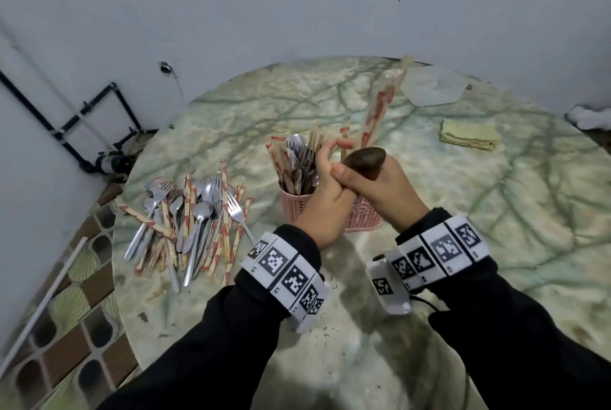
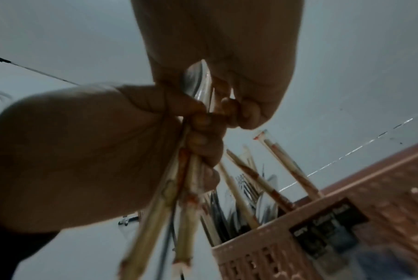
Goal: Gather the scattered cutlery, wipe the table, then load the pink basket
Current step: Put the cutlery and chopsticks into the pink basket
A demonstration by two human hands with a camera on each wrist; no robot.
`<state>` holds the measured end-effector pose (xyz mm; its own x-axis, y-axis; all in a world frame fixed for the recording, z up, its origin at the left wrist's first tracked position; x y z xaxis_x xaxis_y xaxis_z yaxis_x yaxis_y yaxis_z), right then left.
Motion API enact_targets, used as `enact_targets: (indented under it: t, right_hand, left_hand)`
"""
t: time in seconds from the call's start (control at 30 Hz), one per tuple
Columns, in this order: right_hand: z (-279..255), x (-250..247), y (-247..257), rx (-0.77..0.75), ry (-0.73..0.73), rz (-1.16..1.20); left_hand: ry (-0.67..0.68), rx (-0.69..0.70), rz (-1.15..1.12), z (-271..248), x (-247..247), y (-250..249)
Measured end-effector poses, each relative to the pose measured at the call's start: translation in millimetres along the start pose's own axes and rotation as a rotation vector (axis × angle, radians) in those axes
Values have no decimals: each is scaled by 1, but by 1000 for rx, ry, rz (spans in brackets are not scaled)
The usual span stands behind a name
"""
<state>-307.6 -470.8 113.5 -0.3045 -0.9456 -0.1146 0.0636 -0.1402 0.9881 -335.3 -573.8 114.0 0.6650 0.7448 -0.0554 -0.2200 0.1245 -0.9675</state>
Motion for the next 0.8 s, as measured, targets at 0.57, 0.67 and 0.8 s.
enact_targets:
  t: [0.57, 0.67, 0.8]
  right_hand:
    - [40, -74, 15, -153, -333, -146]
    - [51, -68, -1, -79, -306, -234]
    - [58, -59, -16, 22, -279, -310]
  left_hand:
    - [-465, -205, 361, -15, -50, 62]
    - [-352, -269, 323, -3, -52, 64]
    - [-374, -254, 270, 5, -57, 66]
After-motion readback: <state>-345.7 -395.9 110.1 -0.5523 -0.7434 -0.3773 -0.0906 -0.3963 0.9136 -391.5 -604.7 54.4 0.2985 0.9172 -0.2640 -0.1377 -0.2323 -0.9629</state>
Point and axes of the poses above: each hand's wrist, its own z-axis towards the middle knuckle, its own x-axis out of the palm, y = z × x, the point moved 1 cm from there along z, towards the middle knuckle, and after that the axes turned 7 degrees about x, right-handed, at the moved point
